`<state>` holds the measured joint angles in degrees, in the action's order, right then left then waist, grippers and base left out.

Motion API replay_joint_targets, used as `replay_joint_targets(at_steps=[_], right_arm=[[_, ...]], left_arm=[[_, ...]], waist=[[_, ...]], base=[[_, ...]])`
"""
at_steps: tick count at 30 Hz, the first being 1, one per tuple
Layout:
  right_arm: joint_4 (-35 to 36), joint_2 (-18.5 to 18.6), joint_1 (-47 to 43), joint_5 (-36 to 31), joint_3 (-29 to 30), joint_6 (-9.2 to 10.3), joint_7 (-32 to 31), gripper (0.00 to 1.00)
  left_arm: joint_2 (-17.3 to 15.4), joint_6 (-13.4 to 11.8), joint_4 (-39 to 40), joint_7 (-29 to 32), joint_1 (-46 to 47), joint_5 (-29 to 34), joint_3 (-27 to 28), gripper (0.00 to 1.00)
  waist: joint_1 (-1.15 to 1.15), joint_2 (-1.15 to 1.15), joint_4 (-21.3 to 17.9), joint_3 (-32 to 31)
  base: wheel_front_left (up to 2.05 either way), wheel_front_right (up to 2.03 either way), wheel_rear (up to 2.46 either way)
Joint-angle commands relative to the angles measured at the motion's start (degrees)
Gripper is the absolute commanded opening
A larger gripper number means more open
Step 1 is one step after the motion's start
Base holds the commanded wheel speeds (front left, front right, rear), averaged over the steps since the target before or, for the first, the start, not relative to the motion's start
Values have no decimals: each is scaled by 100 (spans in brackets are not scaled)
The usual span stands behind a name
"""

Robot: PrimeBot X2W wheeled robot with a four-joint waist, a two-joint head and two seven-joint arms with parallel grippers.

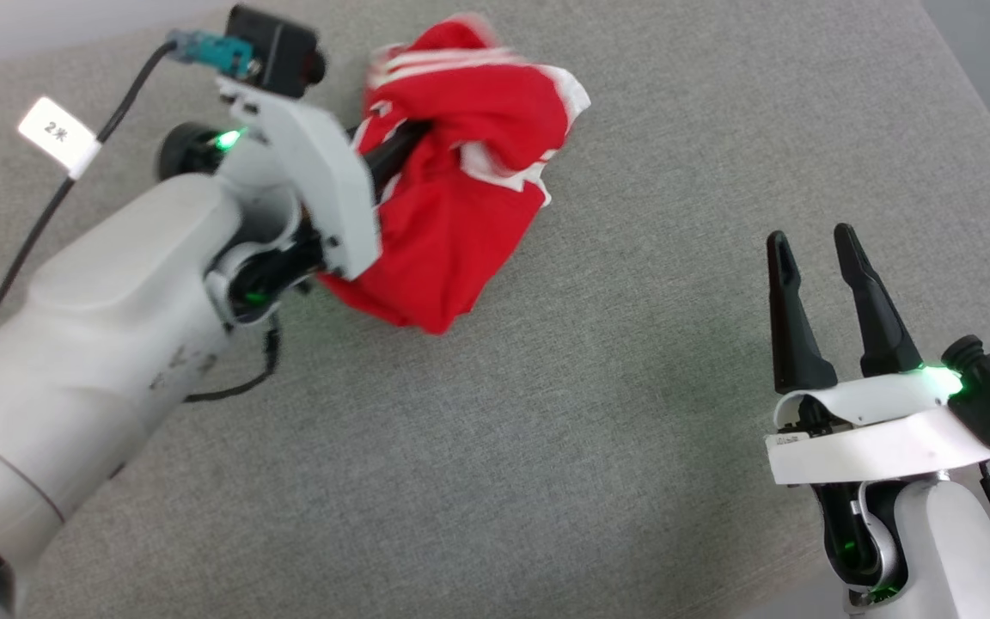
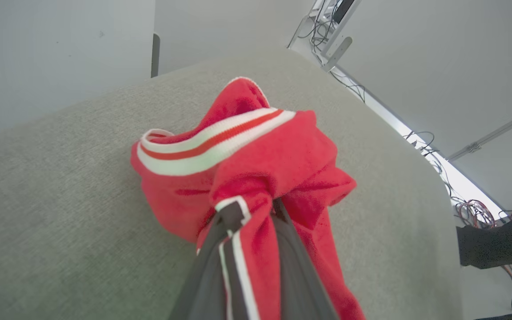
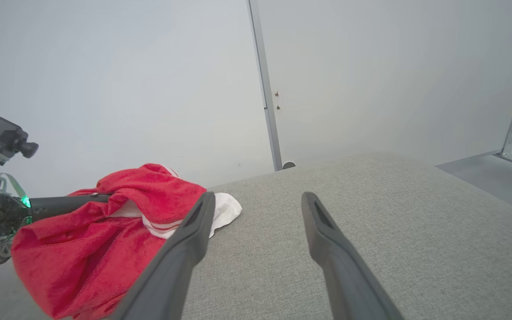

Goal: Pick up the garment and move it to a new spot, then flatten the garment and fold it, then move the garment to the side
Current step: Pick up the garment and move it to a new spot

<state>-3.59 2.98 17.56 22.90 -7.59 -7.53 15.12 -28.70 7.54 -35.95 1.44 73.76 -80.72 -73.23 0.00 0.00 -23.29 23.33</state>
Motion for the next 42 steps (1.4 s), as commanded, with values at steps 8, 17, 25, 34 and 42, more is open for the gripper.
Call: replay_joint_targets(at_steps=[8,17,25,34,42], right_arm=[[23,-11,-14,-73,-10,8,3,100],[179,-11,176,-77,-22,8,3,100],[192,-12,223,-19,-64,8,3,100],[22,-11,177,-341,60,8,3,100],[-446,-8,15,-730,139,8,3,100]], left_arm=[[-101,-10,-519,627,-207,1396,-15,0],[-1,-10,-524,1462,-464,3161,-75,0],[-44,-12,-460,1927,-558,3166,-138,18],[211,-4,-417,868,-258,2466,-48,100],[434,-10,-641,-373,-410,1457,117,100]], waist=[[0,0,123,64],[0,0,187,371],[0,0,160,515],[0,0,575,83],[0,0,1179,-613]], base=[[0,0,0],[0,0,0],[0,0,0],[0,0,0],[0,0,0]])
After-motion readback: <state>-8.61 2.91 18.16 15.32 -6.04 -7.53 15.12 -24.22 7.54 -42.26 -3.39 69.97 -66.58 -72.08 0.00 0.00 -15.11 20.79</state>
